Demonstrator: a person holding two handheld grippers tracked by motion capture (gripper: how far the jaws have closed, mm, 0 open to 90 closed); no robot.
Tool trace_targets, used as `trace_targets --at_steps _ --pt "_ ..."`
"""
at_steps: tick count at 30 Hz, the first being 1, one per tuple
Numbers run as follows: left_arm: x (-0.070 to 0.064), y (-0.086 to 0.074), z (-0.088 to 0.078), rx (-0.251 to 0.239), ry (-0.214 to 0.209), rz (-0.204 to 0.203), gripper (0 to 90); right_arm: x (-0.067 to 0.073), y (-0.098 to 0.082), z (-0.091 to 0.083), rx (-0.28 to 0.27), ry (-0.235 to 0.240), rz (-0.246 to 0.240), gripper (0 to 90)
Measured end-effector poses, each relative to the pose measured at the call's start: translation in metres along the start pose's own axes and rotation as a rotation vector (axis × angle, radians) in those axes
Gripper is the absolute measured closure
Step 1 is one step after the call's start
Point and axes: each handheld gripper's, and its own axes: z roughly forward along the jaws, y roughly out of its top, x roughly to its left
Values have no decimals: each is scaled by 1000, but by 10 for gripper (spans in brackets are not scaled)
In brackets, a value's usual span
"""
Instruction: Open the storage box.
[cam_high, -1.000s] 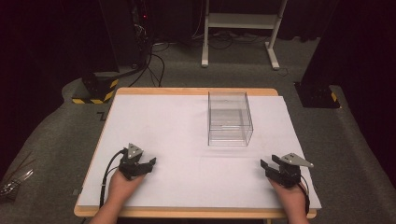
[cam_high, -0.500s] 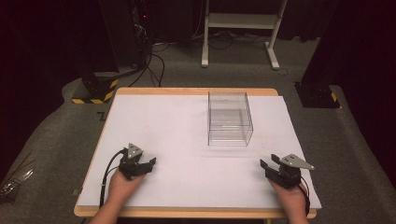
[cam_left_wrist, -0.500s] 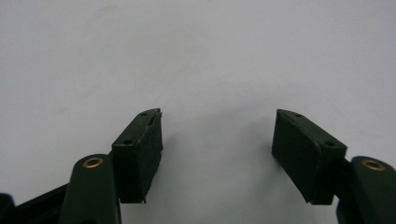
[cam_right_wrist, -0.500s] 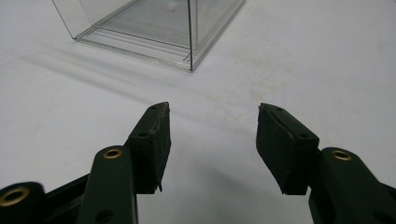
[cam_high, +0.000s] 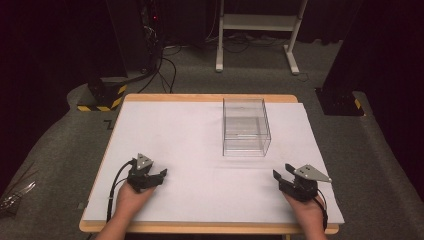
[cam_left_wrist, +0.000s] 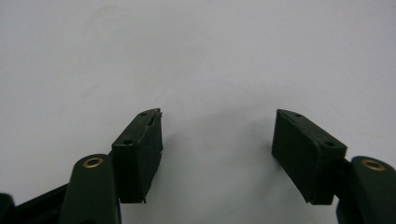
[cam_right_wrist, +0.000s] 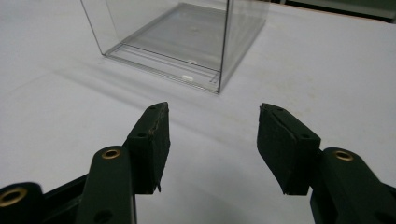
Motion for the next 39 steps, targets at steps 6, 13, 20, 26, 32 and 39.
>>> trace_targets --at_steps 6,13,20,26,32,39 --pt "0 0 0 -1 -1 -2 336 12 12 2 -14 33 -19 436" --pt "0 0 0 -1 0 -2 336 22 24 7 -12 66 -36 431" --pt "0 0 0 -1 -1 -2 336 27 38 18 -16 93 -27 424" --pt "0 0 0 0 0 0 336 29 49 28 -13 101 -31 431" --pt "0 0 0 -1 0 3 344 32 55 39 -6 113 -39 446" --pt "-2 0 -1 -6 -3 15 373 34 61 51 -11 108 -46 435"
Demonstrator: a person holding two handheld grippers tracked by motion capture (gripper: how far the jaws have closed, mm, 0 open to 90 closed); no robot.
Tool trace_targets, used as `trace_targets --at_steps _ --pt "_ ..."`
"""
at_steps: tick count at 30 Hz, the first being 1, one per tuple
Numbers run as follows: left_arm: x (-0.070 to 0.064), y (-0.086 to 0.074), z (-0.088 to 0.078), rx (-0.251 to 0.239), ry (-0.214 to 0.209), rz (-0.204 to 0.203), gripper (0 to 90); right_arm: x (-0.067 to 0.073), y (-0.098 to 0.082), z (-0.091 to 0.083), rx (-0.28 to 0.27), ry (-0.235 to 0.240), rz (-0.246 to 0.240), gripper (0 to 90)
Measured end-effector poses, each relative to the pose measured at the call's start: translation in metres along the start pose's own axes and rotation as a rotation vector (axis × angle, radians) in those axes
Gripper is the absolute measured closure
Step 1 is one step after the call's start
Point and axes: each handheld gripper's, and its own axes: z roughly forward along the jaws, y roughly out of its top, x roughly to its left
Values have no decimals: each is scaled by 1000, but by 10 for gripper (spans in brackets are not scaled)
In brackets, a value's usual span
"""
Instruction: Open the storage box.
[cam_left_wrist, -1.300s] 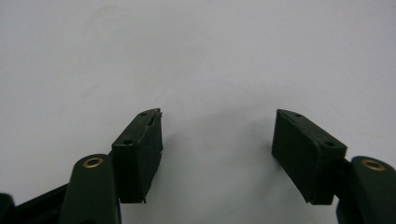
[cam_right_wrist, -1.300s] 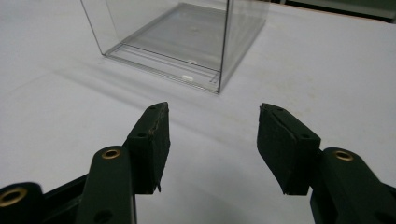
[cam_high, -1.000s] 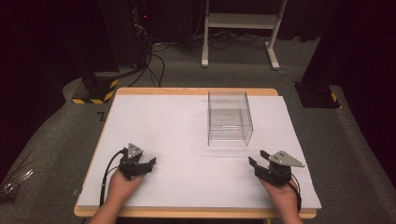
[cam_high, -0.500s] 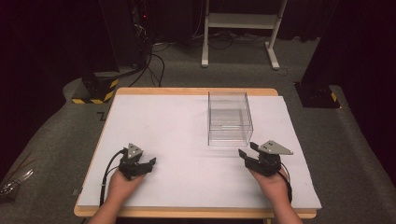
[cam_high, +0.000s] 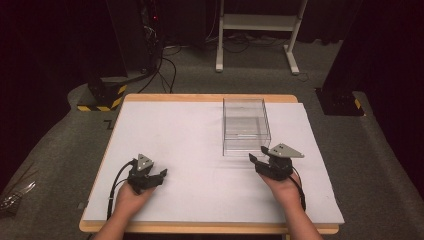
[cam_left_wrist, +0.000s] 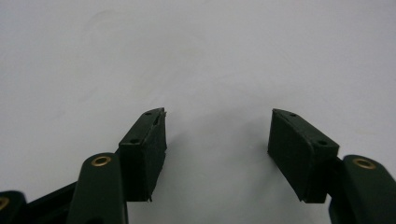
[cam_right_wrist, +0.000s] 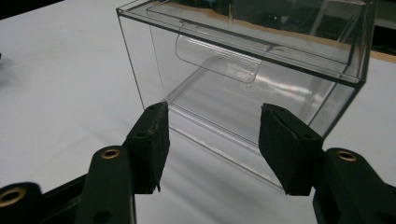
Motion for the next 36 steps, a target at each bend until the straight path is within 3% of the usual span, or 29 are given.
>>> trace_targets --at_steps 11,20,36 --pt "1 0 1 4 0 -14 350 -3 5 17 -30 16 29 430" --pt "1 0 1 3 0 -16 350 -14 6 25 -59 38 48 549" --pt "1 0 1 2 1 -16 351 -28 5 32 -97 110 42 646"
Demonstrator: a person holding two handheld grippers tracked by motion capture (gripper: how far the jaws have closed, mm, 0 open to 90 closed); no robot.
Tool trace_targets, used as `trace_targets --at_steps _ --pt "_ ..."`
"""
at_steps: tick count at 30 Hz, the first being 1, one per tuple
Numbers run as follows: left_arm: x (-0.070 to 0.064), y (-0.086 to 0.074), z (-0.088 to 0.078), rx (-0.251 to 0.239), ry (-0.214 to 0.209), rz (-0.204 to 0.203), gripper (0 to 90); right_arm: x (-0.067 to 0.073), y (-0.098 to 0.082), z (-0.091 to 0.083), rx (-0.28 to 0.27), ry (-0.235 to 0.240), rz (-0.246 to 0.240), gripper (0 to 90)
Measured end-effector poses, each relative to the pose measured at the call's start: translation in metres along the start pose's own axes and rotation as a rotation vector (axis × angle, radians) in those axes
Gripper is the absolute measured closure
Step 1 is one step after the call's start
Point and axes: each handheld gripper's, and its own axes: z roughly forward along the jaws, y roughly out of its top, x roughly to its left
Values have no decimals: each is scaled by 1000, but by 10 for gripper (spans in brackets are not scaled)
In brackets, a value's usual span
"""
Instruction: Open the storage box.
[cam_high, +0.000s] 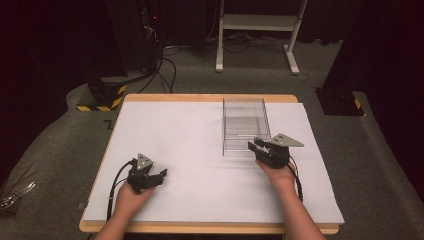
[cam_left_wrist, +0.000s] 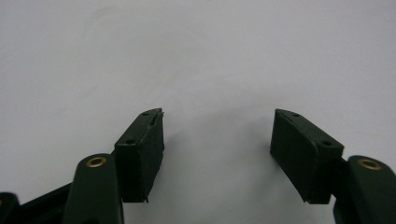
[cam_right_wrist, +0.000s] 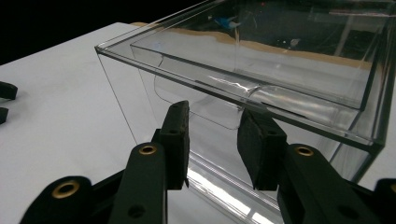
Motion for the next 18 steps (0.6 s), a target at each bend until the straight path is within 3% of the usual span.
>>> trace_targets --at_steps 11,18 --pt "0 0 0 1 0 -1 350 -10 -4 3 -11 63 0 698" --pt "0 0 0 0 3 2 350 -12 -6 6 -20 80 -3 708"
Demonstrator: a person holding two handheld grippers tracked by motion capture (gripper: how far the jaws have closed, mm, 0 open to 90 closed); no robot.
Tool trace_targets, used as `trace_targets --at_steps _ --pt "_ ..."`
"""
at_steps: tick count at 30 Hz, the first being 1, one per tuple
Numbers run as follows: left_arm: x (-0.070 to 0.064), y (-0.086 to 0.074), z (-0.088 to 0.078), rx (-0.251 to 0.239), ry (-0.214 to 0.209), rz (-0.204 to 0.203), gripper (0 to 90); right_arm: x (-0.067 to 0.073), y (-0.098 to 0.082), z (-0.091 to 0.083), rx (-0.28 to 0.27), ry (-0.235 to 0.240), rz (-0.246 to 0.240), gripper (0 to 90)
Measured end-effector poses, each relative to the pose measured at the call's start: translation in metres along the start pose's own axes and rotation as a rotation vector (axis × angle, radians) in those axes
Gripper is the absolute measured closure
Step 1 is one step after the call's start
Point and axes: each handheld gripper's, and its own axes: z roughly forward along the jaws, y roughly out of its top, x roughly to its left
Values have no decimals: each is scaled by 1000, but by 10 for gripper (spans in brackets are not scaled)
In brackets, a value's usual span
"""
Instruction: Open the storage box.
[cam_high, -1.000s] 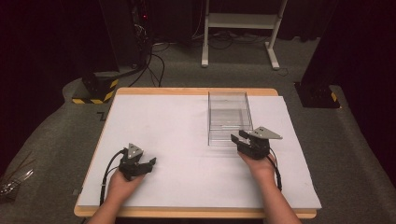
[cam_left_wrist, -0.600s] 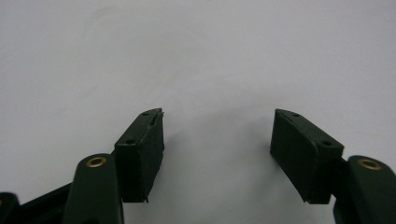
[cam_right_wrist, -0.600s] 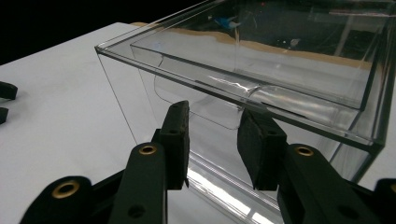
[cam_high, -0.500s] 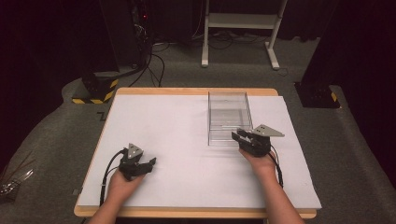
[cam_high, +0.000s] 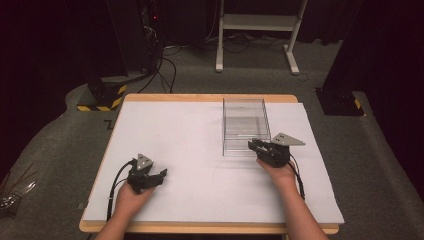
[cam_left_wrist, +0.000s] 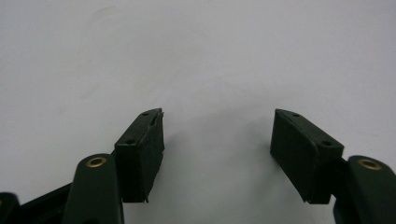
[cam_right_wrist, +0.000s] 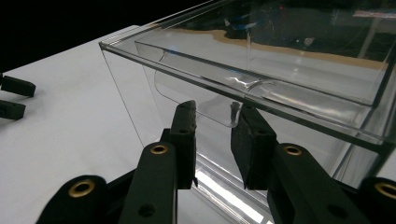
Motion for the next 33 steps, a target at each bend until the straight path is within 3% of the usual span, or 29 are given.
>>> trace_targets --at_steps 15,33 --pt "0 0 0 0 1 2 350 -3 0 0 -9 29 -14 699" --pt "0 0 0 0 1 2 350 -8 -4 -9 -15 80 -27 788"
